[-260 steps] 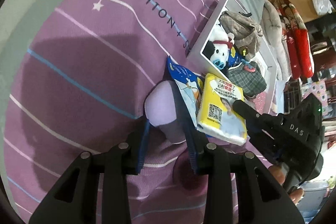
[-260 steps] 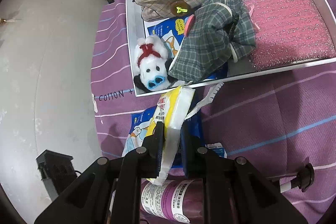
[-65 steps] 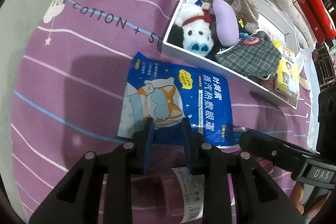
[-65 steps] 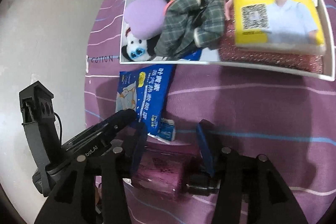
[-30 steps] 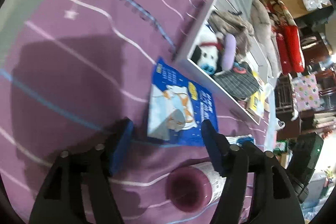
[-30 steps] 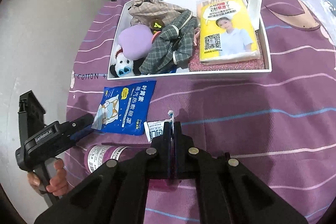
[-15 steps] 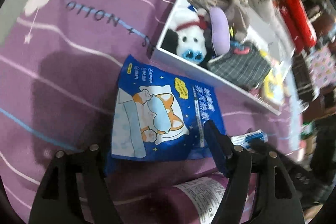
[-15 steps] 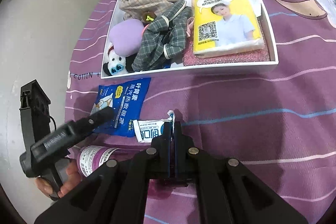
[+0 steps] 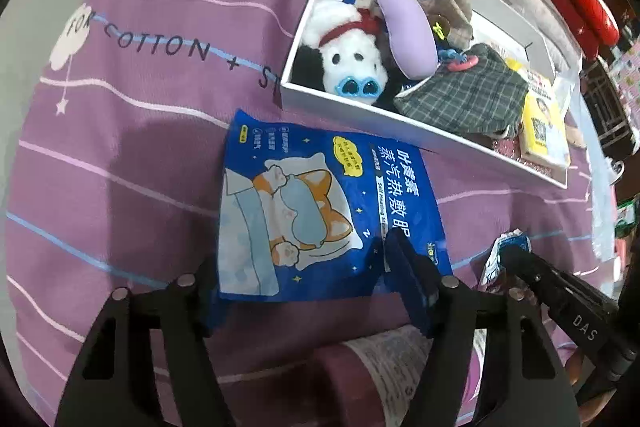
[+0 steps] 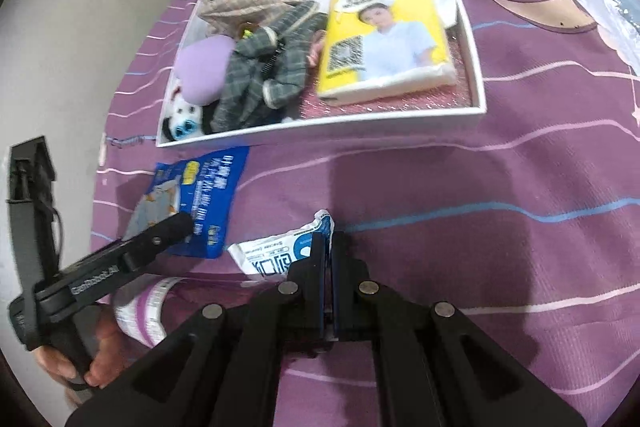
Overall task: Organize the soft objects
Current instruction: 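Grasp the eye-mask packet with the left tool while the right tool grasps the bandage packet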
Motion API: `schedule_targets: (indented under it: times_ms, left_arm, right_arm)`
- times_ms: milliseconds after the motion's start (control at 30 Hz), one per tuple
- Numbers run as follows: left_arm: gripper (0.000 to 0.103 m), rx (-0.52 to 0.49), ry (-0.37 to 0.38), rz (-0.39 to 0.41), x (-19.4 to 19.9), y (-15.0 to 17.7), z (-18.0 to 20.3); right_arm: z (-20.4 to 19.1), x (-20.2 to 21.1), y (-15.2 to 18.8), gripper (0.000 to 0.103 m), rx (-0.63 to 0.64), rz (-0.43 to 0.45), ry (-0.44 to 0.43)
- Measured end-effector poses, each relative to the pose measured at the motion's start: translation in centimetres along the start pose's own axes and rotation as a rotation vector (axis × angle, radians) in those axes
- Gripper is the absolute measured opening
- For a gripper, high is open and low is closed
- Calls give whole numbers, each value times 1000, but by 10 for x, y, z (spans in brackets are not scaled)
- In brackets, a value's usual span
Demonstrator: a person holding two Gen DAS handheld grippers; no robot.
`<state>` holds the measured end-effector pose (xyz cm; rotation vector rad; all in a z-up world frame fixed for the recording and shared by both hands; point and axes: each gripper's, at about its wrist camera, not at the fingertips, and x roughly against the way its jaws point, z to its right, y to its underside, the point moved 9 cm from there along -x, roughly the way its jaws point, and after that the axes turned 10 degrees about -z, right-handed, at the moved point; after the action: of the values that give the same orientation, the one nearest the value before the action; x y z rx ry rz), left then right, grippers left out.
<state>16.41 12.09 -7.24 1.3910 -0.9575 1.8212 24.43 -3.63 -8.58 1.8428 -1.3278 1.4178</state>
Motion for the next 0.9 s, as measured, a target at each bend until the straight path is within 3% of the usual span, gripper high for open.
schedule_targets:
  times_ms: [133,400,900]
  left_arm:
    - [66,-17,-37,5,1,-2,6]
    - [72,-42,-69,16,-2,-4,8]
    - [82,-30,12,41,-8,-5,-2]
  right_arm:
    - [-3,-4,-1,1,37,32,36]
    - [1,-5,3,7,13,90,-22]
    - [8,-7,4,11,-25,133,-113]
